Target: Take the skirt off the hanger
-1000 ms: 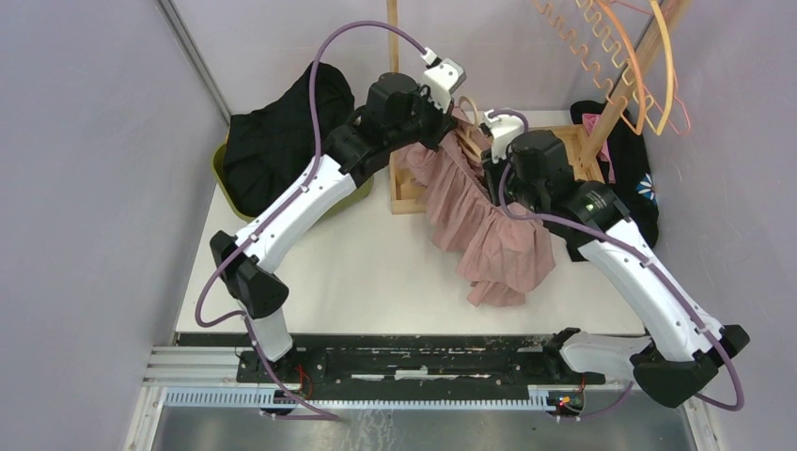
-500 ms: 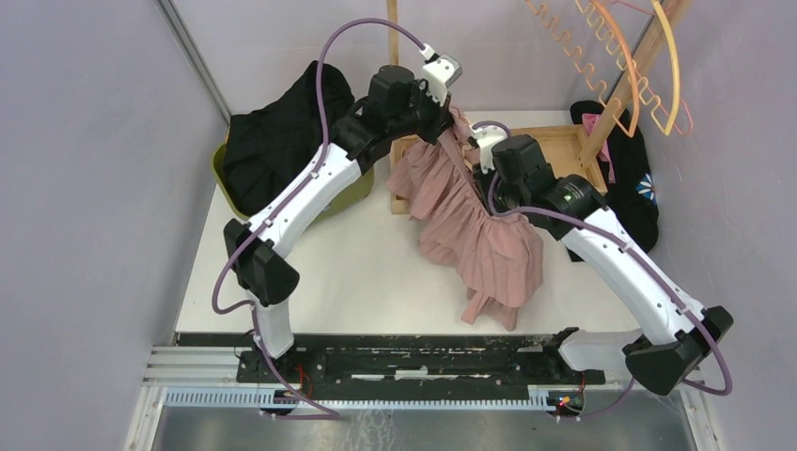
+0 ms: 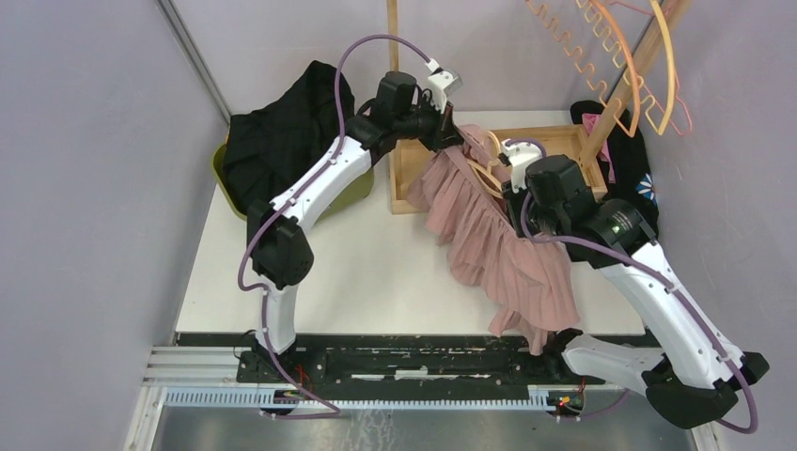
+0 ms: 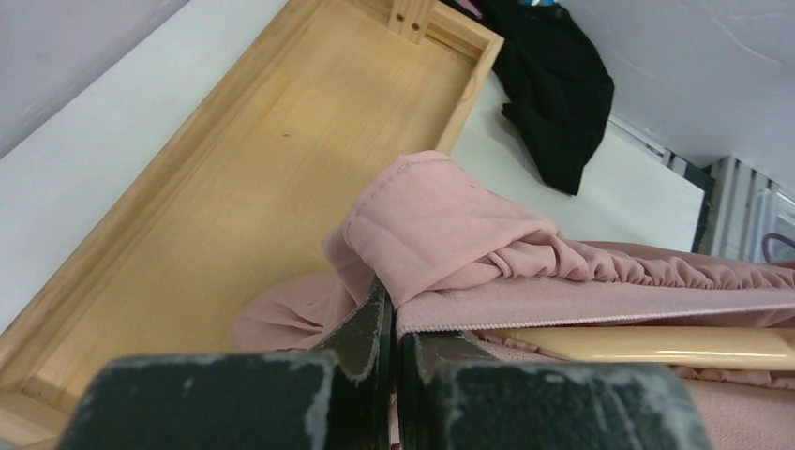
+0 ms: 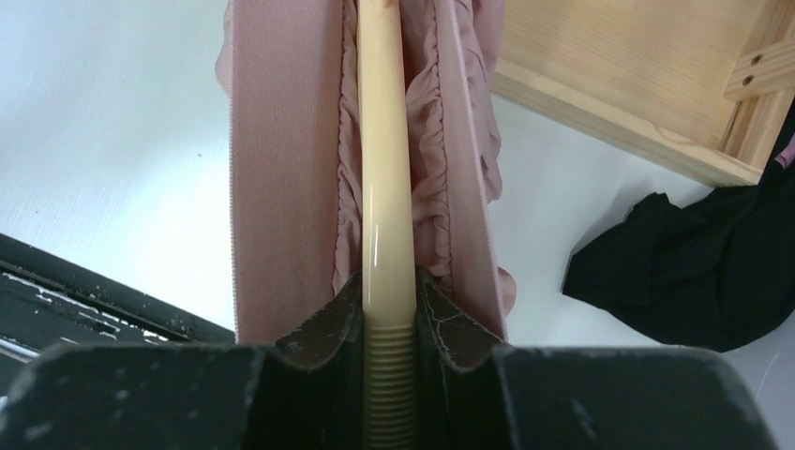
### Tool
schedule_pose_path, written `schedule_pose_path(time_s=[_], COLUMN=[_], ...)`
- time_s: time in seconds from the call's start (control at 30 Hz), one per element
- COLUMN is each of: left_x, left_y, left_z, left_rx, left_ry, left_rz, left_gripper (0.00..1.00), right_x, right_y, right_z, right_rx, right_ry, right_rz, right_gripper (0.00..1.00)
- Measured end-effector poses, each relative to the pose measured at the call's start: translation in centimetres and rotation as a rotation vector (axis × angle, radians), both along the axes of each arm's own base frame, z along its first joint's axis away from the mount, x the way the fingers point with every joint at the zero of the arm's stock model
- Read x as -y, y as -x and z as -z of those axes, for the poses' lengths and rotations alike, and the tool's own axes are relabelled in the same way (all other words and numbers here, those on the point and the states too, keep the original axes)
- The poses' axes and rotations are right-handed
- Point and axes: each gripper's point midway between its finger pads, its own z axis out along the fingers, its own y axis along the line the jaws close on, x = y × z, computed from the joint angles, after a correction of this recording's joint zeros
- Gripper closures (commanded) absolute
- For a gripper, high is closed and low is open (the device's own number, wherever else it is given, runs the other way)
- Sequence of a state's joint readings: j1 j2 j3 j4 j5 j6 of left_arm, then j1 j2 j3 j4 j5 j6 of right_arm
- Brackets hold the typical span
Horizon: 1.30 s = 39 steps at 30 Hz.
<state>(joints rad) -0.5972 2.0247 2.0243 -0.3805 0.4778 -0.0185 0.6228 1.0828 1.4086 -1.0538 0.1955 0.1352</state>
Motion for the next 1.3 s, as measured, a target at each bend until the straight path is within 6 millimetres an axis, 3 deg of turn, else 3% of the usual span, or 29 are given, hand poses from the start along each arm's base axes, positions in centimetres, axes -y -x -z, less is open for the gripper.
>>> schedule_pose_path(time_s=[0.37, 0.6, 1.03, 1.3], left_x=[-0.1, -1.6, -2.7, -2.3], left_y=[0.8, 0.7, 1.3, 1.3], left_z=[1.9, 3.6, 3.5, 3.5], left_rx=[-0.066, -0.121, -0.137, -0.125], left_ry=[0.019, 0.029, 0.108, 0.128], left_rz=[0.092, 0.123, 0.241, 0.278], left_gripper=[0.97, 0.97, 0.97, 0.97], right_x=[1.6, 2.1, 2.5, 2.7], right_y=[1.9, 2.3, 4.5, 5.2], right_z=[-1.7, -2.9, -5.8, -6.4], right_rx=[0.011, 0.027, 0.032, 0.023], right_ry=[0.015, 0.027, -0.007, -0.029], right_rz=[-0.009, -0.017, -0.07, -0.057], right_gripper=[0.99, 0.99, 0.99, 0.99])
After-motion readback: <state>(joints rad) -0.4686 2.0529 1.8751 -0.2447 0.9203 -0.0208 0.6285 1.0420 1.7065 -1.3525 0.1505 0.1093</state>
